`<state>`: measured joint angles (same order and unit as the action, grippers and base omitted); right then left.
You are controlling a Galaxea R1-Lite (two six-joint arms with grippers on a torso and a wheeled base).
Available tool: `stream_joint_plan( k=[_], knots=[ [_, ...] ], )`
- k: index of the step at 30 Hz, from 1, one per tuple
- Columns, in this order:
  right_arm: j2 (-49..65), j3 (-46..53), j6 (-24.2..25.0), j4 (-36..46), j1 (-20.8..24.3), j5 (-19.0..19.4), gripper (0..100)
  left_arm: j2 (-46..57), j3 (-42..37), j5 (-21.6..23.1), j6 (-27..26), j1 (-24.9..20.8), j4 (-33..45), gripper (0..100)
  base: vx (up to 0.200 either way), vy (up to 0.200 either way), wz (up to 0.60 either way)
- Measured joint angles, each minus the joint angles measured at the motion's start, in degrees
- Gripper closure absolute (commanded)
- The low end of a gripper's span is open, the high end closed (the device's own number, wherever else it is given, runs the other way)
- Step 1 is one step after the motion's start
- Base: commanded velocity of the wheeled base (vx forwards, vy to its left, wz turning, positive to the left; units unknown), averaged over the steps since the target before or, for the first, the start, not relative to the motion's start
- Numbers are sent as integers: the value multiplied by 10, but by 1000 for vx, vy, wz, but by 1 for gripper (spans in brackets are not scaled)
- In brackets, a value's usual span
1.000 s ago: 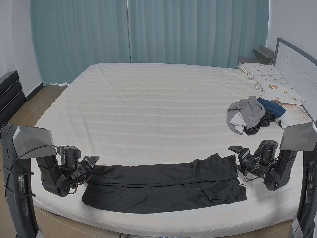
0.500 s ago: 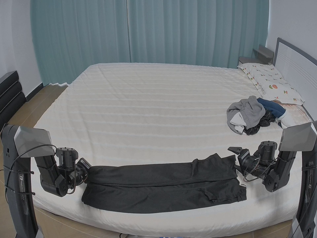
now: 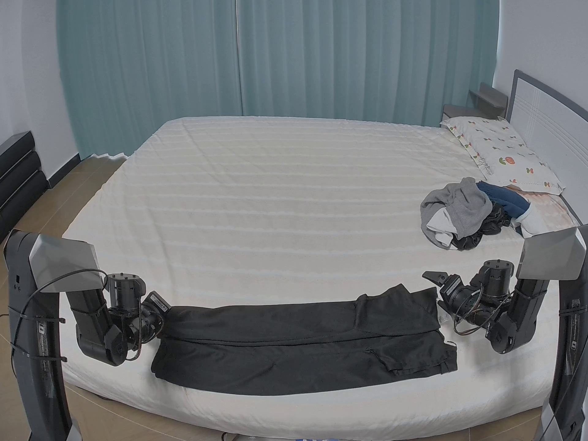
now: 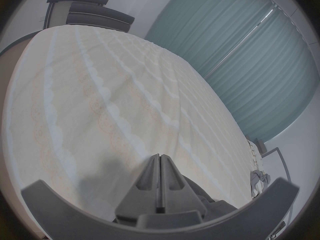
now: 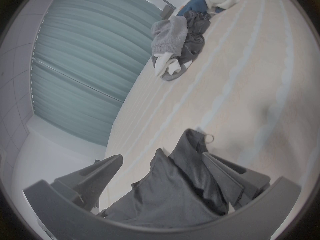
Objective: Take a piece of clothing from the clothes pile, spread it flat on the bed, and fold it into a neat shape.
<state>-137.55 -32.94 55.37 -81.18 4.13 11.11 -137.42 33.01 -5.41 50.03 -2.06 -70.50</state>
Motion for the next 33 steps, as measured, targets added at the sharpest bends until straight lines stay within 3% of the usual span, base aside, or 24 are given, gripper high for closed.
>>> stream_joint_plan(
  k=[12, 13, 33],
  knots=[
    [-44, -56, -20, 6, 1, -7, 0, -2, 0, 0, 1, -2, -1, 100, 0, 0, 0],
    [-49, -59, -27, 6, 2, -7, 100, -2, 0, 1, 1, -2, -1, 100, 0, 0, 0],
    [-72, -62, -43, -27, -4, -45, 100, -2, -2, 1, 0, -2, -1, 100, 0, 0, 0]
  ],
)
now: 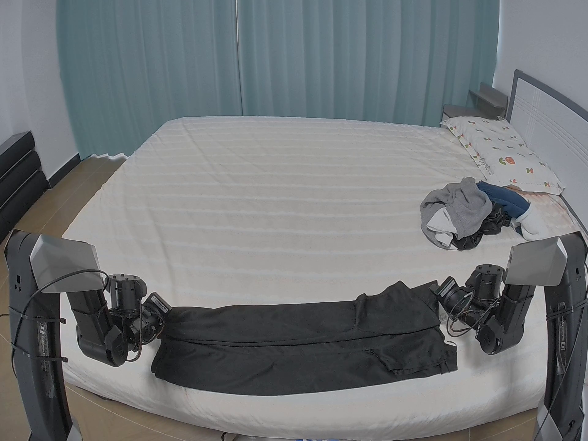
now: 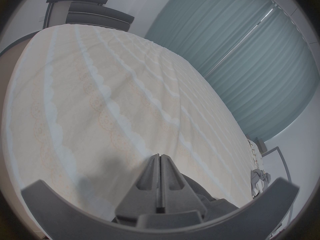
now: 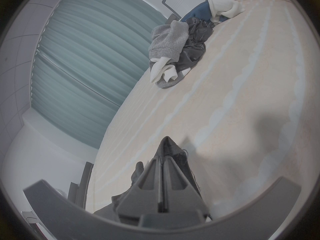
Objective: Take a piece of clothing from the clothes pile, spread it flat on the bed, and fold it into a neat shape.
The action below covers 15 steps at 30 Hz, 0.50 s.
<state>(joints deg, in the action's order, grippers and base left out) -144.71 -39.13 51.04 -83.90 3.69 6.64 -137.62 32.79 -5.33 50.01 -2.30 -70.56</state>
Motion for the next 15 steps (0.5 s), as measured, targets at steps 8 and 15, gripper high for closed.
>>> stream_joint_plan(
  k=[8, 15],
  knots=[
    [0, 5, -1, -1, 0, 1, 0, 0, -1, 0, 1, 0, 0, 0, 0, 0, 0],
    [34, 38, -29, -46, 4, 2, 0, 0, -2, 1, 4, 0, 0, 0, 0, 0, 0]
  ],
)
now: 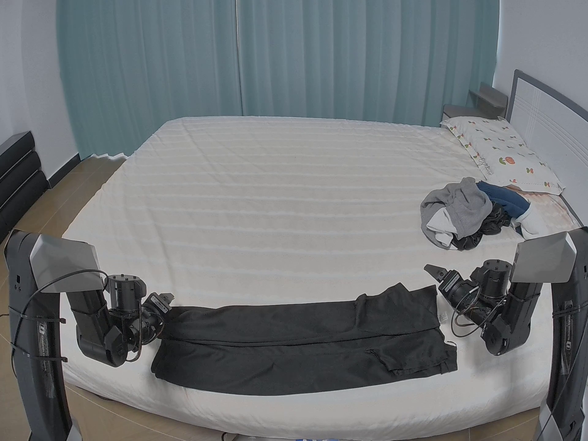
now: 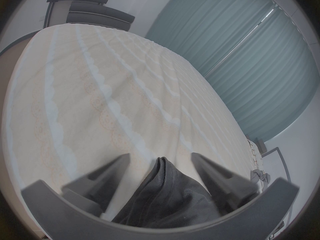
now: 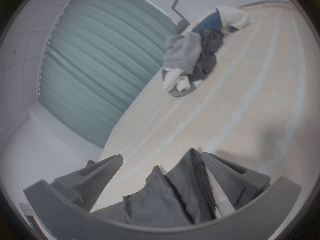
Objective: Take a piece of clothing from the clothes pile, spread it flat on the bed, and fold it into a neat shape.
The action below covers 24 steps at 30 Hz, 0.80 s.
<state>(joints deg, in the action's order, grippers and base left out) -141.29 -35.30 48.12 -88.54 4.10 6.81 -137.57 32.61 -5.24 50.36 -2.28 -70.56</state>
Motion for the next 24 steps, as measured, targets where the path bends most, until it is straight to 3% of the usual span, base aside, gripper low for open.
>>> stream_joint_plan(
  k=[9, 15, 22, 23, 24],
  knots=[
    [58, 54, -39, -5, 38, 27, 0, 4, 3, 5, 47, 5, 0, 0, 0, 0, 0],
    [30, 67, -102, -5, 45, 45, 0, 7, 1, 2, 53, 6, 0, 0, 0, 0, 0],
    [-11, 65, -118, -4, 43, 60, 0, 7, -3, 0, 54, 5, -1, 0, 0, 0, 0],
    [-15, 65, -118, -4, 44, 61, 100, 7, -3, 0, 54, 5, -1, 0, 0, 0, 0],
    [-18, 65, -118, -4, 43, 61, 100, 7, -3, 0, 53, 5, -1, 0, 0, 0, 0]
  ],
)
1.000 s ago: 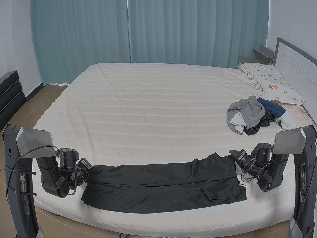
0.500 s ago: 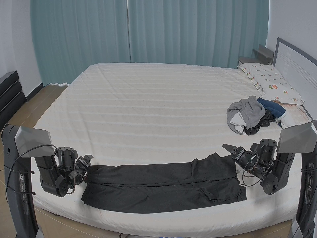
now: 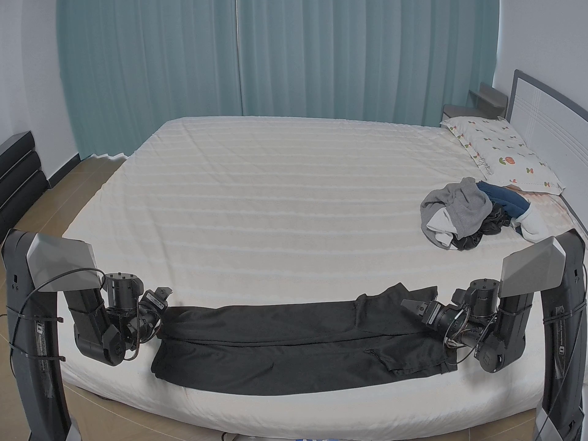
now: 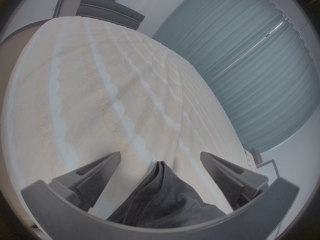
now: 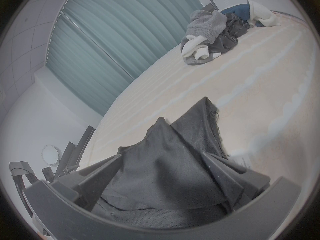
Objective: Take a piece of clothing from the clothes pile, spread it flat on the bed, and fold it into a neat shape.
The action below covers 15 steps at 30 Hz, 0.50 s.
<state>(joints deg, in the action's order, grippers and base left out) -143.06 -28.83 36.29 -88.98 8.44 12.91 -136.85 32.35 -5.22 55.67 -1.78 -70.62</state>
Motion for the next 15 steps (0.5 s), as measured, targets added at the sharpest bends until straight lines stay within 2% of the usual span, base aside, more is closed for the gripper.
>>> stream_joint_plan(
  k=[15],
  knots=[
    [18, 43, 3, 0, -14, 4, 100, 0, 0, 0, -2, 0, 0, 0, 0, 0, 0]
  ],
)
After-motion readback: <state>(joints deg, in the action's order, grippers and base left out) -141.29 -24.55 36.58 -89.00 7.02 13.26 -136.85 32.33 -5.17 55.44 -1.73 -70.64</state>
